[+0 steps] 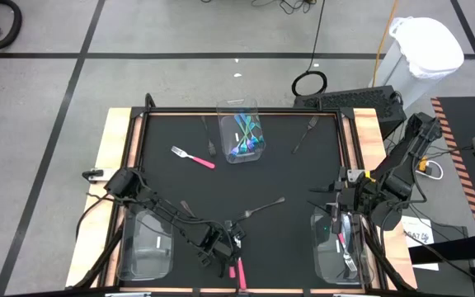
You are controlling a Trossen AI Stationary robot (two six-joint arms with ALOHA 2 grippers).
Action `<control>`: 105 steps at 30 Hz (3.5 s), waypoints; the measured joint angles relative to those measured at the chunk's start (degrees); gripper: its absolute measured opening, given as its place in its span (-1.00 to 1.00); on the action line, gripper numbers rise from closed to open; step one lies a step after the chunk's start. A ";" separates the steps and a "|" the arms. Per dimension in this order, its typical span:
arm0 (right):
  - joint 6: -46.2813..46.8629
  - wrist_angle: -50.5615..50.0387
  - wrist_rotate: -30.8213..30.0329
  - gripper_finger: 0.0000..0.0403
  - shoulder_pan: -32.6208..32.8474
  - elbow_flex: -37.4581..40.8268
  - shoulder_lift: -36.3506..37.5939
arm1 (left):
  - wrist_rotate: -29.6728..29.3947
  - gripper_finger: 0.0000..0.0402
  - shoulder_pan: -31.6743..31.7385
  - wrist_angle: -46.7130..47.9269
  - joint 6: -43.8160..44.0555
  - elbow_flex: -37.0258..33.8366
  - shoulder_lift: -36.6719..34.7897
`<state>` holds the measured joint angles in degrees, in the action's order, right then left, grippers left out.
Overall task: Sort silverware by color (type)
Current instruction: Put the pink fork into the bottom right transparent bin
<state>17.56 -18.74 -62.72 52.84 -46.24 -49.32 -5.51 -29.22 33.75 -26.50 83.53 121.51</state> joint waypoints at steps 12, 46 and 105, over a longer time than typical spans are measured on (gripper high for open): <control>0.00 0.00 0.00 -0.32 0.00 0.00 0.00 | -0.22 -0.84 0.44 0.26 0.32 -0.02 0.00; -0.04 -0.44 0.00 -0.32 0.00 -0.03 0.00 | -5.90 -0.86 -0.94 -0.11 3.68 -0.07 -3.52; -0.23 -0.42 -0.02 -0.32 0.00 -0.02 -0.02 | -0.26 -0.14 -0.57 -3.54 9.89 -3.79 -3.72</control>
<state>17.33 -19.16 -62.74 52.84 -46.26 -49.34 -5.77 -29.79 30.21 -16.61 79.74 117.80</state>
